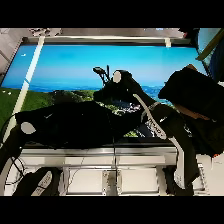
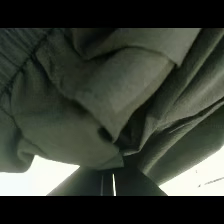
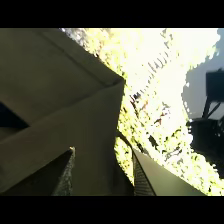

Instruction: Fold the clothes and pants, and hang the long-sleeved shirts on hangers.

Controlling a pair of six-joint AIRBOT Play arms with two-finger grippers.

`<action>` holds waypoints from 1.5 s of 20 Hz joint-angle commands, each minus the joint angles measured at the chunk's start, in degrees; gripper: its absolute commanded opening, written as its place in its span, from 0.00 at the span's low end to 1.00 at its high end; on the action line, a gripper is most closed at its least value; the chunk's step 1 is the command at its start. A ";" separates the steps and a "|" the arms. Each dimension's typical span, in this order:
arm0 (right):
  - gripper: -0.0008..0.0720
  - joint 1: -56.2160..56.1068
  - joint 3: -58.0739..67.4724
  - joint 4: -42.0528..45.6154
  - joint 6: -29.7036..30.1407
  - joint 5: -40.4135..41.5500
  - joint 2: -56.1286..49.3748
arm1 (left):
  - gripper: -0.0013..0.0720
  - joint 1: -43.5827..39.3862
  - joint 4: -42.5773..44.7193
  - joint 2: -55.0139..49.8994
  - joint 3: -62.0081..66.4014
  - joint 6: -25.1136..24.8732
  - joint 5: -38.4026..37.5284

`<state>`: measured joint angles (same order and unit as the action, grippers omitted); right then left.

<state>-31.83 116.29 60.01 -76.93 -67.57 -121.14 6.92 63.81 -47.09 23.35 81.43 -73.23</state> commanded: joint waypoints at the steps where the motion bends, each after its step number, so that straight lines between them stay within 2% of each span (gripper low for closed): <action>1: 0.58 -0.22 0.04 -1.57 0.74 -0.42 -2.54 | 0.04 -0.15 0.24 -0.02 -0.63 0.44 -0.35; 6: 0.58 -0.85 0.04 -7.80 2.64 0.15 -5.25 | 0.04 -0.15 0.24 -0.04 -0.63 0.44 -0.35; 9: 0.57 -1.40 0.04 -7.72 3.06 1.60 -5.57 | 0.04 -0.15 0.24 -0.04 -0.63 0.42 -0.35; 10: 0.45 -1.40 0.07 -7.74 3.06 2.27 -5.57 | 0.04 -0.15 0.24 -0.04 -0.63 0.42 -0.35; 11: 0.12 -1.40 0.24 -7.69 3.08 2.67 -5.57 | 0.04 -0.15 0.24 -0.04 -0.63 0.42 -0.33; 12: 0.02 -1.33 0.46 -7.67 3.08 2.71 -5.55 | 0.04 -0.15 0.26 -0.04 -0.63 0.39 -0.15; 17: 0.02 2.29 2.14 -7.08 3.08 0.57 -1.42 | 0.04 -0.04 0.28 -0.02 3.30 0.20 3.58; 23: 0.02 7.87 2.14 -7.13 3.10 -2.71 21.16 | 0.04 -1.07 0.26 -0.02 26.95 -0.85 3.61; 26: 0.02 5.55 2.14 -7.17 4.00 -3.56 33.03 | 0.04 -4.76 0.96 0.02 37.03 -0.85 3.30; 28: 0.02 2.78 2.12 -6.54 4.20 -6.01 36.98 | 0.04 -6.32 3.58 0.02 38.75 -0.81 2.62; 29: 0.03 1.55 2.12 -5.20 3.89 -9.40 37.59 | 0.04 -6.51 6.45 -0.13 38.71 -0.44 0.57; 30: 0.18 0.74 1.81 -3.52 2.97 -13.25 37.51 | 0.04 -6.51 9.88 -0.24 38.69 0.74 -2.14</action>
<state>-28.67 118.34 53.69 -73.10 -73.84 -87.92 1.67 67.33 -47.16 58.96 80.79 -71.46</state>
